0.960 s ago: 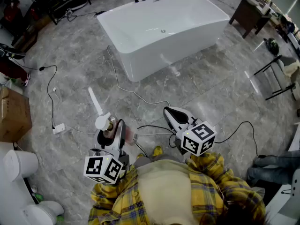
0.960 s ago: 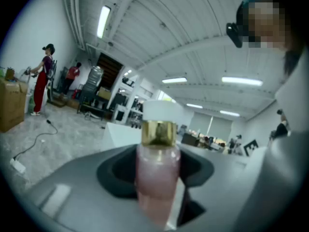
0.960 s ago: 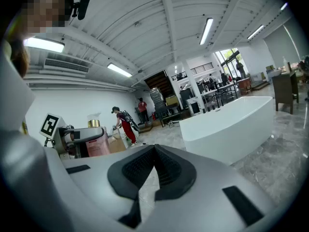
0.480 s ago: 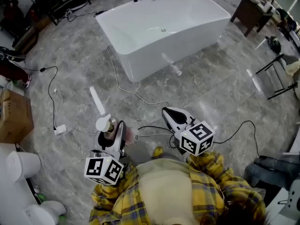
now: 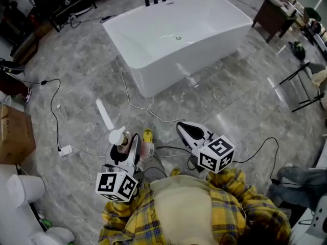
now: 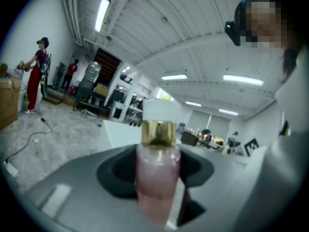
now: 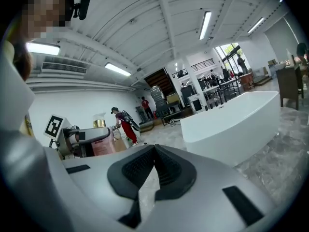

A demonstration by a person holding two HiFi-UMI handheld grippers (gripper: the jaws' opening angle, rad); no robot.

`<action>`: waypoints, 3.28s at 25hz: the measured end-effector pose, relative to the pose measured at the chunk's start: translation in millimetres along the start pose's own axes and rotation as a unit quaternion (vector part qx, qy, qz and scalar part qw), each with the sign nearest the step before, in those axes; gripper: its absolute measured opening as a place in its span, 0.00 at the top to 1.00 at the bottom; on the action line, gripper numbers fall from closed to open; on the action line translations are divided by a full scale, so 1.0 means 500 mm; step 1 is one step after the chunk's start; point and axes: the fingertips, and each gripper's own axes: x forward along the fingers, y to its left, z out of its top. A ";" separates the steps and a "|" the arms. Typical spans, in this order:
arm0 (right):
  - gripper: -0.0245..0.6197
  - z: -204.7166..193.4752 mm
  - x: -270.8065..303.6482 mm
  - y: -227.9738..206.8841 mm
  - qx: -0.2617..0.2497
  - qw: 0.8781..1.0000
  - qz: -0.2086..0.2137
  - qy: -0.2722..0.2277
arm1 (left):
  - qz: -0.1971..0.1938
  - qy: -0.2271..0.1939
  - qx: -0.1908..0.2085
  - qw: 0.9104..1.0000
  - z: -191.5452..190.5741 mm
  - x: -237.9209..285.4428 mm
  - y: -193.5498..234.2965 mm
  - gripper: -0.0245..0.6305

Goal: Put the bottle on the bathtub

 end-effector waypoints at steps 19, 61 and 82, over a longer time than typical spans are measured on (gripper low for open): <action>0.94 0.186 0.399 -0.158 0.013 0.999 -0.035 -0.001 | -0.050 0.012 0.017 0.999 0.204 0.367 0.282 0.63; 0.94 0.462 0.905 -0.534 -0.019 0.992 0.087 0.084 | 0.056 0.000 -0.019 0.998 0.381 0.968 0.514 0.63; 0.94 0.501 1.184 -0.593 -0.001 0.993 0.027 0.119 | 0.002 0.074 0.020 0.997 0.422 1.190 0.766 0.63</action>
